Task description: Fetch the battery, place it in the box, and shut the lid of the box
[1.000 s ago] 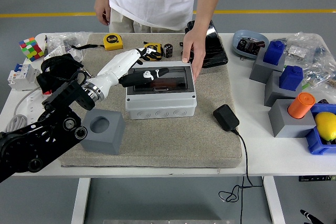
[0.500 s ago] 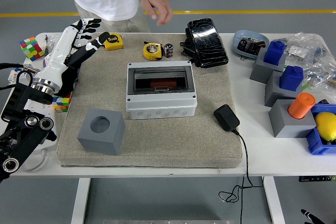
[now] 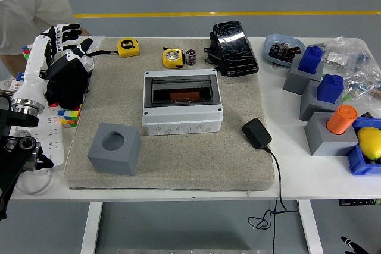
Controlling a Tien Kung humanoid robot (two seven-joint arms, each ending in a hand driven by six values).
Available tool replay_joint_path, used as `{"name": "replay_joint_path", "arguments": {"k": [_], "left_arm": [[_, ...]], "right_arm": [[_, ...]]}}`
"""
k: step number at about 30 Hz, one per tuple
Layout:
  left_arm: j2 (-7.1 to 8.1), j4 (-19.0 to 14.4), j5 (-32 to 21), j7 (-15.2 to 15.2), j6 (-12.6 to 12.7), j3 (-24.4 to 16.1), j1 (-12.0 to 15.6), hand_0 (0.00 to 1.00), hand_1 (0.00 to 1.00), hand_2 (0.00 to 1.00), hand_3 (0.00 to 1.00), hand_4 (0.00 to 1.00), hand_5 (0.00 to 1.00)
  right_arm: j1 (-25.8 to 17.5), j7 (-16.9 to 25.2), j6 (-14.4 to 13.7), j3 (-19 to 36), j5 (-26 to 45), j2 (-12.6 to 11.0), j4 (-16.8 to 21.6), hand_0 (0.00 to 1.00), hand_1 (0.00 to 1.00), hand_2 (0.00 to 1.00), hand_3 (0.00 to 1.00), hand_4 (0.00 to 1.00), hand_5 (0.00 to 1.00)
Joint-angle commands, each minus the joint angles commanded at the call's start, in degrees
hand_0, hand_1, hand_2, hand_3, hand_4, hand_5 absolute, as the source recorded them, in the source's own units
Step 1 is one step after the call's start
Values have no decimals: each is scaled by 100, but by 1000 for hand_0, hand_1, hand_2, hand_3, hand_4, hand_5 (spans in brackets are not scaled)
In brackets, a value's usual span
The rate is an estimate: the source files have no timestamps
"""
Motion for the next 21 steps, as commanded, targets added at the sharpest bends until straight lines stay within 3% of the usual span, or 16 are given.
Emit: {"name": "replay_joint_path", "arguments": {"k": [15,21], "left_arm": [[-31,-24,-46,-14,-80,-384,-56,560,695,699,718,998,597],[95,34,-157,34,-164,-237,-213,555,695,697,717,998,590]], "right_arm": [[100,-20,-14,-27,40,1,-13,643,704,692,571,943,527],[211,-53,7,-234,139,-18,-13,644,704,693,572,943,526]]}}
